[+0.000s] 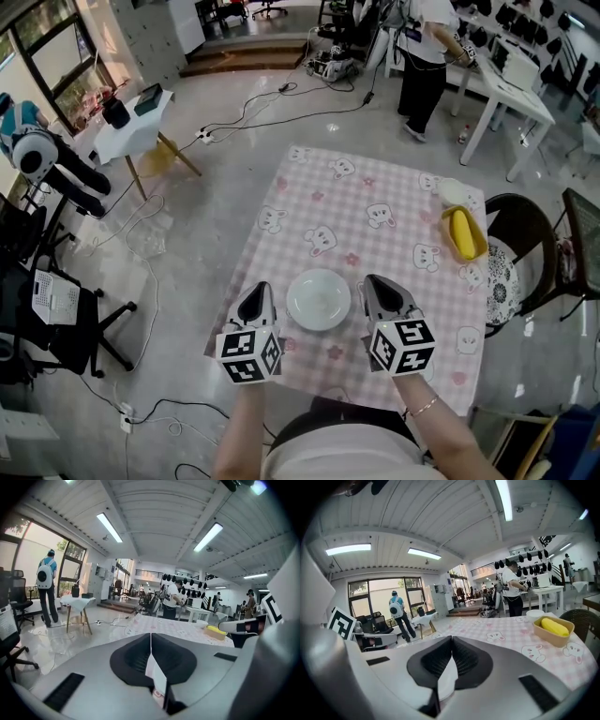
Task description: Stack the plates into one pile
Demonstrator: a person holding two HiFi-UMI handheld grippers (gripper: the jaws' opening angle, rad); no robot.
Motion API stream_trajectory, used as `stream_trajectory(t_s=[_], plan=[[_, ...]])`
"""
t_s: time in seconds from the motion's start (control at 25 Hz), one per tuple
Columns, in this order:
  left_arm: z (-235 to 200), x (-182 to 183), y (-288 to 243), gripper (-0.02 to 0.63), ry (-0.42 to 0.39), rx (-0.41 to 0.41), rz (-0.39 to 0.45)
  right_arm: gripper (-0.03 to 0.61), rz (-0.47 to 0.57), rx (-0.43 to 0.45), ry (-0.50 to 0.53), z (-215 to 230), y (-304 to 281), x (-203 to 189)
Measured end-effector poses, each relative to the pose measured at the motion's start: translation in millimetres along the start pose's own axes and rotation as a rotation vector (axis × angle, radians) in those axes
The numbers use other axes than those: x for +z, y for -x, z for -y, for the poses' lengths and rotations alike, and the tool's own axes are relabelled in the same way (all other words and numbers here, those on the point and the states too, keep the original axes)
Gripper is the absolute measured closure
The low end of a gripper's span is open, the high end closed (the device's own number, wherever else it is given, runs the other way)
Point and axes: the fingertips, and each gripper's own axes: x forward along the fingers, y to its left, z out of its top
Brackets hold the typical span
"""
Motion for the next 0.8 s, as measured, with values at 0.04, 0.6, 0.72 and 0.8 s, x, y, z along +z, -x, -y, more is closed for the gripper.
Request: stream_trajectory(t_s=[0.04, 0.6, 0.72, 0.8], plan=[[-0.7, 3.9, 5.4, 0.591, -0.008, 0.002, 0.019, 0.574, 0.015, 0.003, 0.003, -2.0, 4.5, 4.1], [4.9, 29.3, 52.6, 0.593, -0.024, -0.026, 0.132, 0.575, 0.166, -0.002, 0.067, -12.9, 60.3, 39.0], [8.0, 30.3, 54.7, 0.592, -0.026, -0.034, 0.142, 0.575, 0.174, -0.012, 0.066, -11.4, 66.0, 38.9], [7.8, 29.6, 57.4, 0.592, -0.030, -0.040, 0.144, 0.575, 0.173, -0.016, 0.067, -13.4, 68.5, 36.0]])
